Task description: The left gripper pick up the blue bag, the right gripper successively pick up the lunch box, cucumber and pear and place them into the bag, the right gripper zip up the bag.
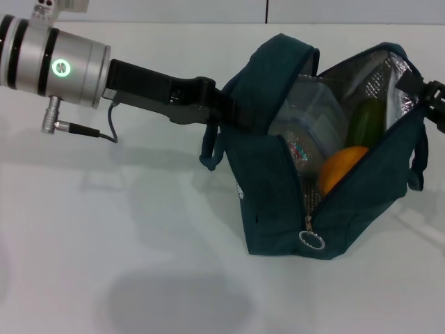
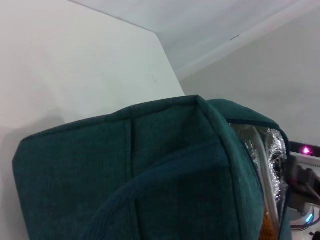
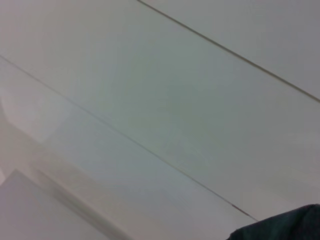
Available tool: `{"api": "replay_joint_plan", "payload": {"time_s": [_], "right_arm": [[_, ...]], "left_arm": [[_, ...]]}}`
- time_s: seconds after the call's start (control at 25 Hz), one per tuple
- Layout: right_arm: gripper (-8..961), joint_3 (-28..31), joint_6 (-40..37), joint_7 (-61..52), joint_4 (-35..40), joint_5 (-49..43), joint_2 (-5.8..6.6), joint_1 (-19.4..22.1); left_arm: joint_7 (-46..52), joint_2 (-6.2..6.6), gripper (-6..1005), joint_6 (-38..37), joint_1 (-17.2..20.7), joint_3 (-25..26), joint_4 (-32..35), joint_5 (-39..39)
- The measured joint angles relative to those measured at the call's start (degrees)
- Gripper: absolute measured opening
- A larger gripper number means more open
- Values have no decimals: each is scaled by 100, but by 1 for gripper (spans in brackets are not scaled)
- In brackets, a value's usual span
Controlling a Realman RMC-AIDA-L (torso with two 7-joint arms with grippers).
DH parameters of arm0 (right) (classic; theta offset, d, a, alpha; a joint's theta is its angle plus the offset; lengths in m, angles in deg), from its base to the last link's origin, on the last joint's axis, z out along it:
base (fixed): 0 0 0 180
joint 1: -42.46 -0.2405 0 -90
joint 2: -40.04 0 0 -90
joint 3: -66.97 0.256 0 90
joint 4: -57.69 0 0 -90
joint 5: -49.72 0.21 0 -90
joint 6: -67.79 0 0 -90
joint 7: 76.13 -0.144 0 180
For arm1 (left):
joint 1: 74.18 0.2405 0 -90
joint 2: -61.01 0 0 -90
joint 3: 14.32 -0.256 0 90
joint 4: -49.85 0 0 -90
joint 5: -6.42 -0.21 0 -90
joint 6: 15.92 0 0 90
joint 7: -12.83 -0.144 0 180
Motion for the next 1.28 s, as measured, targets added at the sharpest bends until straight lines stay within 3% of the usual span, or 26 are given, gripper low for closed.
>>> {"api": "replay_joint_plan", "payload": {"time_s": [0.48,0.76,0.84,0.96,1.28], "right_arm": [[579,112,-617,-24,-86,17,280,186],[808,321,-1093,278,-129,-50,346,548],[880,320,-1492,700,-162,-252,337,585],[876,325,-1883,1479,-165,-806,271,622],[866,320,-1902,3345,-226,-2125,-7,777]], "left_arm": [[37,8,44,9,0,1,0,-5],[25,3,44,10,6,0,1,-5],[20,-3,44,9,7,0,-1,-5],[18,-7,44,9,9,0,-6,-5],[7,-10,44,17,58,0,-9,-4]]}}
